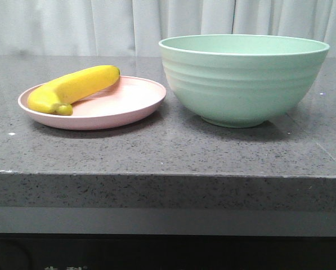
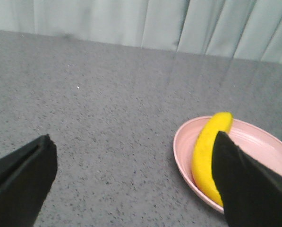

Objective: Transfer banana from pink plate to green bowl

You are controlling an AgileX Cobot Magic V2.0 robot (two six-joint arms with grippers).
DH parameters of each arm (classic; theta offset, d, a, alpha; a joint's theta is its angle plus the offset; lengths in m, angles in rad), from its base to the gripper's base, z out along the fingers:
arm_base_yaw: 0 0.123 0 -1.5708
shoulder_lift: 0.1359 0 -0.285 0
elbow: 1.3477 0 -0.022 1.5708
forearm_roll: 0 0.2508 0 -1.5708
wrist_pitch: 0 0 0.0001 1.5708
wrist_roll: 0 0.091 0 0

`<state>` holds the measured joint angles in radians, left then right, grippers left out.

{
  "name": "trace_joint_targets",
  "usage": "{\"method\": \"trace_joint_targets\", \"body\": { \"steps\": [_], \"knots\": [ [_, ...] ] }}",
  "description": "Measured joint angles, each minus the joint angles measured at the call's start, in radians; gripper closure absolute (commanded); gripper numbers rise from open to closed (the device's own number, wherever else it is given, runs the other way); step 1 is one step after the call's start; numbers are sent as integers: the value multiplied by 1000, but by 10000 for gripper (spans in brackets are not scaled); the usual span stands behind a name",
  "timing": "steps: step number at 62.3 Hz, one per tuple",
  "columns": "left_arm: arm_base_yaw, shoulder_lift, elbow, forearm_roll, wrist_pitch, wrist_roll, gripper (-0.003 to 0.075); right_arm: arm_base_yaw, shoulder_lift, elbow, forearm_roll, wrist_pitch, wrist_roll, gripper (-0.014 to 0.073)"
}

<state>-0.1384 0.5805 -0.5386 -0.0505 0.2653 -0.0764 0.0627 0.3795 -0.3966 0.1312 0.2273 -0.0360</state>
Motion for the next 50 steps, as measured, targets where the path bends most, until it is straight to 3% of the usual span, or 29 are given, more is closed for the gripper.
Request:
{"method": "trace_joint_targets", "body": {
  "steps": [11, 23, 40, 50],
  "knots": [
    [-123, 228, -190, 2, 193, 9, 91, 0, 0, 0, 0, -1, 0, -48],
    [-227, 523, -378, 15, 300, 11, 92, 0, 0, 0, 0, -1, 0, -48],
    [-278, 796, -593, 17, 421, 11, 196, 0, 0, 0, 0, -1, 0, -48],
    [-282, 900, -657, 17, 448, 11, 204, 0, 0, 0, 0, -1, 0, -47]
  ]
}}
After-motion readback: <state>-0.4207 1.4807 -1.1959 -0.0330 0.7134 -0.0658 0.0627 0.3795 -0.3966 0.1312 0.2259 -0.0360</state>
